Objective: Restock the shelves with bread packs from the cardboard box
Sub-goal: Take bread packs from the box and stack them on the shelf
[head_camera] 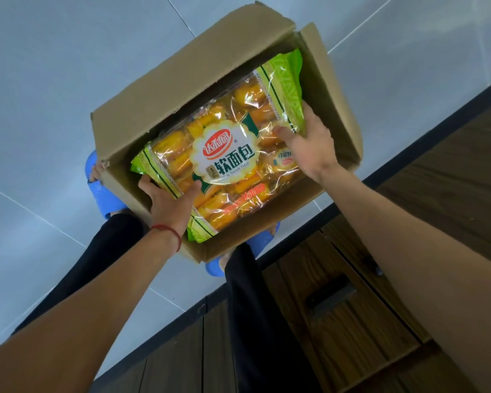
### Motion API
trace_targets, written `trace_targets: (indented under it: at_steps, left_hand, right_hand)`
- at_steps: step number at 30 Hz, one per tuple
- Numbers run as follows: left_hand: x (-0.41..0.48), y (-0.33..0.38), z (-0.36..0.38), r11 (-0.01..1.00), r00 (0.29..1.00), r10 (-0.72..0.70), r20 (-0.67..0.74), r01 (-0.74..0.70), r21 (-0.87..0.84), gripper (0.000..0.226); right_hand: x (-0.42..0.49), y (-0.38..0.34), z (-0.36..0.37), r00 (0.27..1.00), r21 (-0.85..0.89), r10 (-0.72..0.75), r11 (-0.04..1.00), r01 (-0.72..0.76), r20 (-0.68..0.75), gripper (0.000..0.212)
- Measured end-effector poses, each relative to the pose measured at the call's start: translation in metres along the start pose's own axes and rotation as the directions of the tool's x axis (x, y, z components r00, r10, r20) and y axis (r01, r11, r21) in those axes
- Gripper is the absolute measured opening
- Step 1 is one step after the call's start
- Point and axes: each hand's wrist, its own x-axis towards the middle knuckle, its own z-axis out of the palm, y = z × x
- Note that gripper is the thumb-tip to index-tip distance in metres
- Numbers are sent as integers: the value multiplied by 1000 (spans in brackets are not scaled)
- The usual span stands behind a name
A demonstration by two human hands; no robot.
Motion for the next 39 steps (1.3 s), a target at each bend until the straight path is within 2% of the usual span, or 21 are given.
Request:
trace_targets:
  at_steps: [6, 11, 14, 19, 21, 23, 25, 30, 35, 37, 39]
  left_hand:
    - [-25, 26, -37, 990, 990, 136, 35, -135, -32, 81]
    - [-71, 58, -101, 973, 966, 229, 123, -228, -26, 59]
    - [-105, 91, -156, 967, 954, 250, 166, -256, 15, 64]
    - [-167, 150, -255, 920, 906, 365, 213, -387, 68, 79]
    - [-189, 167, -292, 896, 878, 421, 226, -442, 49, 81]
    - [-213, 182, -325, 874, 852, 470, 229, -486, 14, 77]
    - [-237, 191, -352, 847, 824, 524, 216, -529, -38, 72]
    - [-294, 197, -408, 776, 775, 627, 82, -612, -153, 74]
    - [-345, 193, -461, 730, 752, 657, -56, -653, -201, 71]
    - [-363, 193, -483, 708, 734, 670, -109, -677, -200, 72]
    - [-377, 198, -505, 693, 722, 674, -155, -691, -206, 72]
  right_hand:
    - [-47, -18, -2, 996, 130, 87, 988, -84, -16, 65]
    - [-113, -35, -14, 987, 168, 159, 973, -155, -8, 87]
    - [-168, -68, -21, 989, 231, 147, 963, -135, -32, 82]
    - [-256, -151, -32, 984, 396, 158, 912, -111, -88, 86]
    - [-291, -195, -42, 985, 442, 145, 893, -87, -98, 77]
    - [-323, -237, -54, 983, 467, 121, 883, -44, -137, 55]
    - [-349, -265, -65, 982, 482, 79, 876, 14, -171, 49]
    - [-406, -318, -84, 961, 505, -82, 837, 211, -264, 63]
    - [-460, -364, -93, 952, 516, -178, 808, 286, -249, 87]
    - [-473, -381, -95, 937, 500, -238, 797, 338, -255, 108]
    - [-480, -399, -98, 911, 479, -310, 777, 408, -273, 110]
